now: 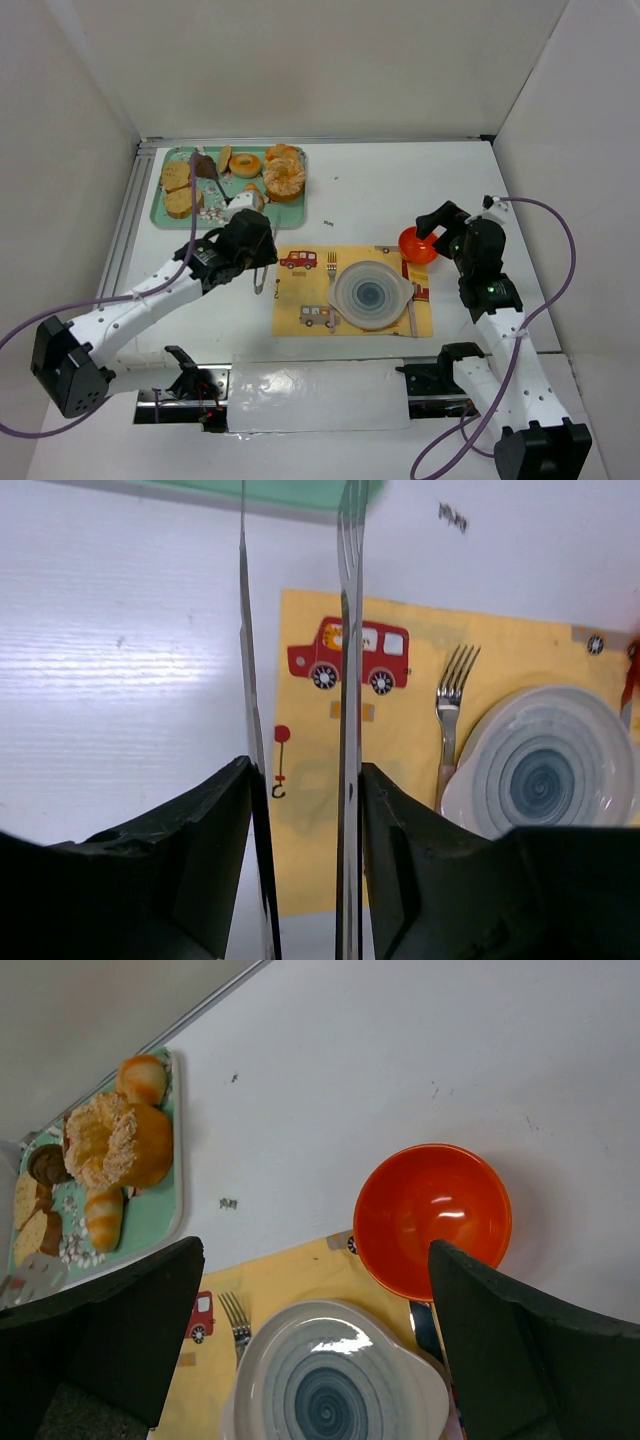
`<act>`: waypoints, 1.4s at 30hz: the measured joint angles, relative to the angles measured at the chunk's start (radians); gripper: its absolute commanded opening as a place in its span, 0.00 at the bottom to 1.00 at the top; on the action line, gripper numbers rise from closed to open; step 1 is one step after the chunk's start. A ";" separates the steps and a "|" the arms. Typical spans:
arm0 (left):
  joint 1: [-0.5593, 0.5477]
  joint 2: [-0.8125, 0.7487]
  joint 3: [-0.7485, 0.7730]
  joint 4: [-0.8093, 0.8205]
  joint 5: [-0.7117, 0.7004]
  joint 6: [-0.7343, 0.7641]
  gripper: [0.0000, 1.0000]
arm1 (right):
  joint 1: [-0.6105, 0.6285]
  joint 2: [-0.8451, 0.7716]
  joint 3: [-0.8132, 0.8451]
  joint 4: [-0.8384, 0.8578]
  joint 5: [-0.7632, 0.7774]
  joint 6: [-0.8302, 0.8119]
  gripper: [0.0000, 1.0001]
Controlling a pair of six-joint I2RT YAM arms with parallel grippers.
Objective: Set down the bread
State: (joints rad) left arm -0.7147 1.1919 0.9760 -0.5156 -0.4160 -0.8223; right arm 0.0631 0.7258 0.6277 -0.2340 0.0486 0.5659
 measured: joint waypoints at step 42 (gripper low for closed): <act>0.821 0.335 0.276 0.166 0.474 0.336 0.56 | 0.000 0.134 -0.032 0.064 0.002 0.006 1.00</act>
State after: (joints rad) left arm 0.1059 1.5265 1.2518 -0.3500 0.0582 -0.4858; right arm 0.0631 0.8593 0.5953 -0.1703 0.0509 0.5720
